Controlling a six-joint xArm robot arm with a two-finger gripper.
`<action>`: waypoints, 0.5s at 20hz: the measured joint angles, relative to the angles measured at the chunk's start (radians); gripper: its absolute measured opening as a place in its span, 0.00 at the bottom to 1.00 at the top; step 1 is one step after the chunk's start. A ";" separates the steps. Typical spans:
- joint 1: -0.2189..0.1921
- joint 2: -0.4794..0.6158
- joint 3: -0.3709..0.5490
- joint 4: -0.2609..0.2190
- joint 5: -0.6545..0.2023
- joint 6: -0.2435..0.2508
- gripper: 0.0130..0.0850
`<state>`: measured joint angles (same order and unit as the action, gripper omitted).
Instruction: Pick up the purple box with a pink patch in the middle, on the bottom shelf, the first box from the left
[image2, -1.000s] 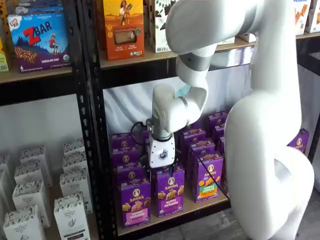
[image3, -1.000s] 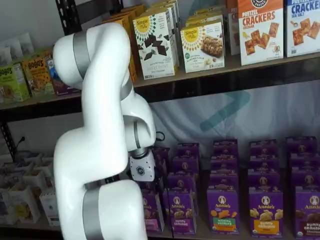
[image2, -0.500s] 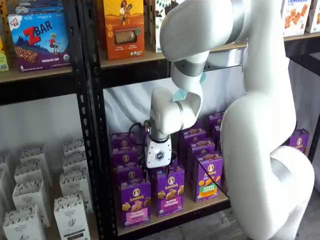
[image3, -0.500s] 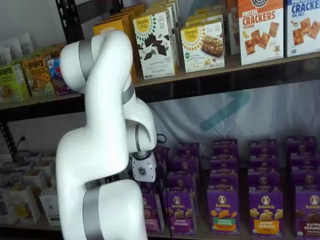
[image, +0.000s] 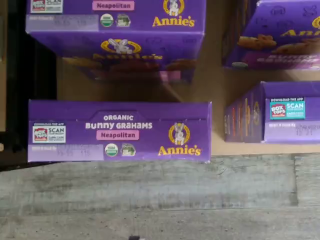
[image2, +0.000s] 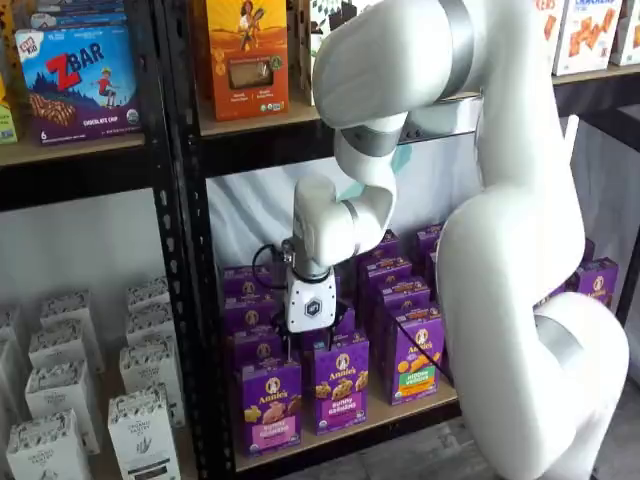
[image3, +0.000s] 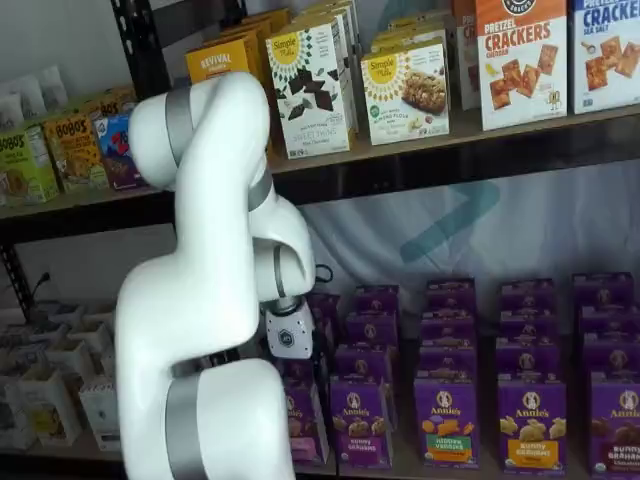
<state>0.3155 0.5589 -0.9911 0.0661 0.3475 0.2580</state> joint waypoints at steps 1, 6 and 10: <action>-0.002 0.007 -0.009 -0.011 0.007 0.009 1.00; -0.006 0.052 -0.056 -0.017 0.024 0.012 1.00; 0.001 0.087 -0.087 -0.012 0.006 0.012 1.00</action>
<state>0.3164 0.6462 -1.0786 0.0539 0.3536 0.2701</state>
